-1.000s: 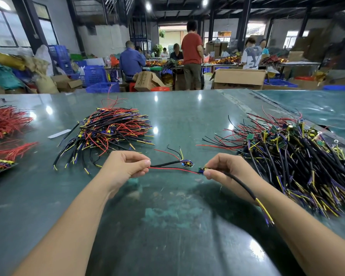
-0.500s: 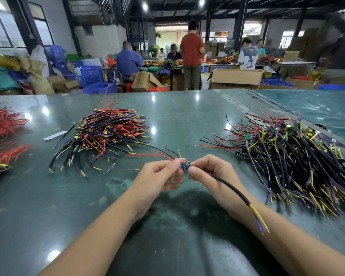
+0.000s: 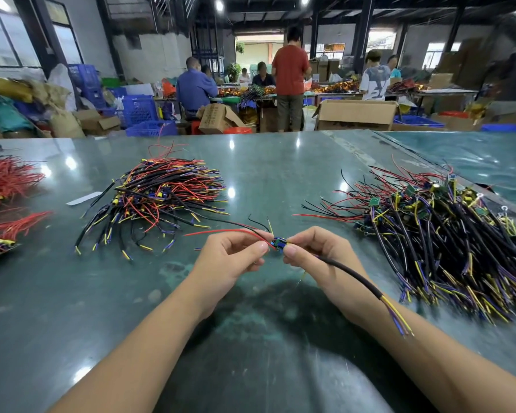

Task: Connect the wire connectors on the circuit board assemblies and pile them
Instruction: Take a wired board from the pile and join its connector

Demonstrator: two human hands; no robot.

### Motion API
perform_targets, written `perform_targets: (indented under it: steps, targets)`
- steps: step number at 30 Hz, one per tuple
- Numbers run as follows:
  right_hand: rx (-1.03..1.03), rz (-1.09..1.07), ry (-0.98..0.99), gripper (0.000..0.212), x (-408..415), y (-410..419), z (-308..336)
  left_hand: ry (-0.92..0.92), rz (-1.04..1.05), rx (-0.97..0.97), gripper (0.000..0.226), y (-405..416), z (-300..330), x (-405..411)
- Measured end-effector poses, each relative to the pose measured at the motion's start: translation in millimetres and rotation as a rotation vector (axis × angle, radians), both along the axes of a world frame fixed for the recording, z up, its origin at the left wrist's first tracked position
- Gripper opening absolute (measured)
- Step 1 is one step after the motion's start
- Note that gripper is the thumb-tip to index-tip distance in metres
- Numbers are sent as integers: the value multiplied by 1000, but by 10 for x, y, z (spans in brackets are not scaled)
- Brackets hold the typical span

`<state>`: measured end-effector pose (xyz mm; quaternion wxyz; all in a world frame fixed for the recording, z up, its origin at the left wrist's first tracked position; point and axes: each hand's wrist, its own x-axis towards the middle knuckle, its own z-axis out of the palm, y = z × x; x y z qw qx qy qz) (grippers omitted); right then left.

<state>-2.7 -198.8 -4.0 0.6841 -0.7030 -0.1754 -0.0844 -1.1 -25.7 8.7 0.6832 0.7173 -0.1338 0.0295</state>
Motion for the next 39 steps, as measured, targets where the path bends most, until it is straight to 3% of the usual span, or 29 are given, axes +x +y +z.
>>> perform_targets:
  steps: [13, 18, 21, 28, 34, 39]
  targets:
    - [-1, 2, 24, 7, 13, 1, -19, 34, 24, -47, 16, 3, -27, 28]
    - [107, -12, 46, 18, 34, 10, -7, 96, 30, -107, 15, -6, -4, 22]
    - [67, 1, 33, 8, 39, 16, -20, 136, 48, -129, 17, -21, 17, 22]
    - [20, -20, 31, 4, 47, 17, -17, 226, 251, -338, 19, 66, 65, 94]
    - [-17, -59, 50, 4, 83, -7, -47, 213, 459, -316, 20, 167, 31, 191]
    - [65, -82, 75, 2, 106, -61, -55, 224, 523, -627, 18, 293, 67, 223]
